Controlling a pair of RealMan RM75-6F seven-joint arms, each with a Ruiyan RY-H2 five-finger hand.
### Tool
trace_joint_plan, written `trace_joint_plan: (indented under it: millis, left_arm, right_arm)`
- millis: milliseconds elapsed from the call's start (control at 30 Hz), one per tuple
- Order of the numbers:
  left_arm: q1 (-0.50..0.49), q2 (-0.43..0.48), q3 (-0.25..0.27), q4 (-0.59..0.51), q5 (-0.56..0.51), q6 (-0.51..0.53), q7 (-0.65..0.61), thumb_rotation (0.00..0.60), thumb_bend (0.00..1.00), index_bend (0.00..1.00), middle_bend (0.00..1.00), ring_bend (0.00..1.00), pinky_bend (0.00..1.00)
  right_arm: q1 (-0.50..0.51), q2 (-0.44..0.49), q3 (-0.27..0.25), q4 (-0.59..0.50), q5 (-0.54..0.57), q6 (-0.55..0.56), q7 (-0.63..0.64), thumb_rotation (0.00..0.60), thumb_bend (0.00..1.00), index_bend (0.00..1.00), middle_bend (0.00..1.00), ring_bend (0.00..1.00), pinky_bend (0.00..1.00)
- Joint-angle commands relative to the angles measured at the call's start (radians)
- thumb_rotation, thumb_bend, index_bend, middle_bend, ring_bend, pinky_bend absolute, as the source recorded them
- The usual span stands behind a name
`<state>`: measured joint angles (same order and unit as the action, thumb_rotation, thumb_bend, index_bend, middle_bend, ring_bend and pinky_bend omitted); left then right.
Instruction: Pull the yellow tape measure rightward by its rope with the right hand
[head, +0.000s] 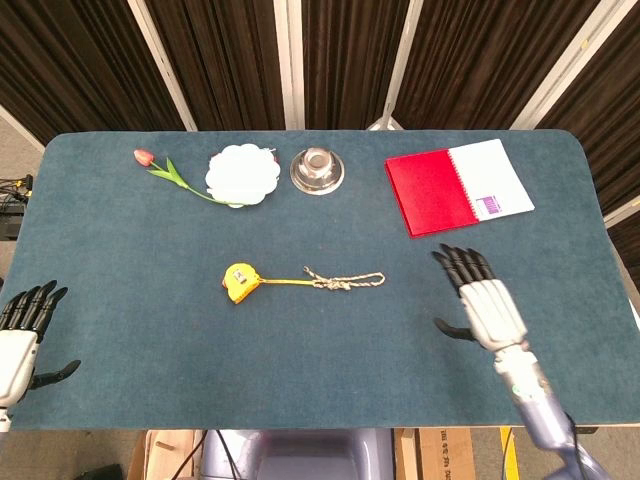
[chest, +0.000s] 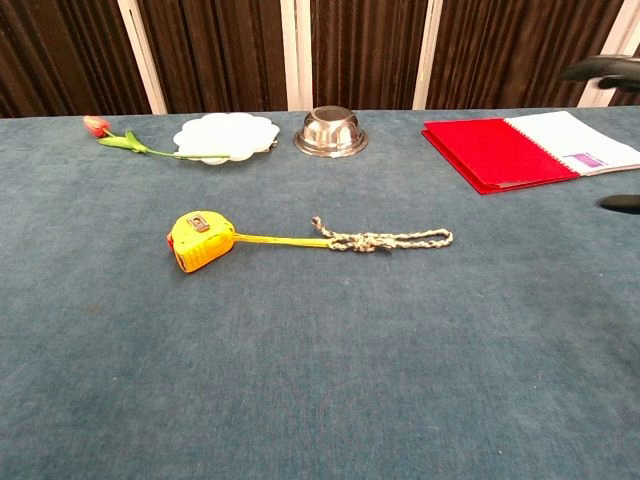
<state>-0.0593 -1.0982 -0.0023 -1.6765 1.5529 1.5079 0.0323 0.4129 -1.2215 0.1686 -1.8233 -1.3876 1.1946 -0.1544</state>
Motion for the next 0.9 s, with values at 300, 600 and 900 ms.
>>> trace_joint_plan:
  millis: [300, 600, 900]
  left_arm:
    - [-0.005, 0.004, -0.001, -0.004, -0.011, -0.017, -0.023, 0.6, 0.0, 0.0, 0.0, 0.0, 0.0]
    - [-0.014, 0.009, -0.004, -0.004, -0.029, -0.041, -0.051, 0.6, 0.0, 0.0, 0.0, 0.0, 0.0]
    - [-0.018, 0.011, -0.004, -0.004, -0.035, -0.051, -0.065, 0.6, 0.0, 0.0, 0.0, 0.0, 0.0]
  right_arm:
    - [0.178, -0.249, 0.082, 0.125, 0.173, -0.14, -0.167, 0.6, 0.27, 0.38, 0.04, 0.0, 0.0]
    - [0.247, -0.406, 0.094, 0.289, 0.237, -0.162, -0.219, 0.6, 0.34, 0.45, 0.06, 0.0, 0.0]
    - [0.282, -0.491, 0.103, 0.431, 0.304, -0.192, -0.226, 0.6, 0.36, 0.48, 0.07, 0.0, 0.0]
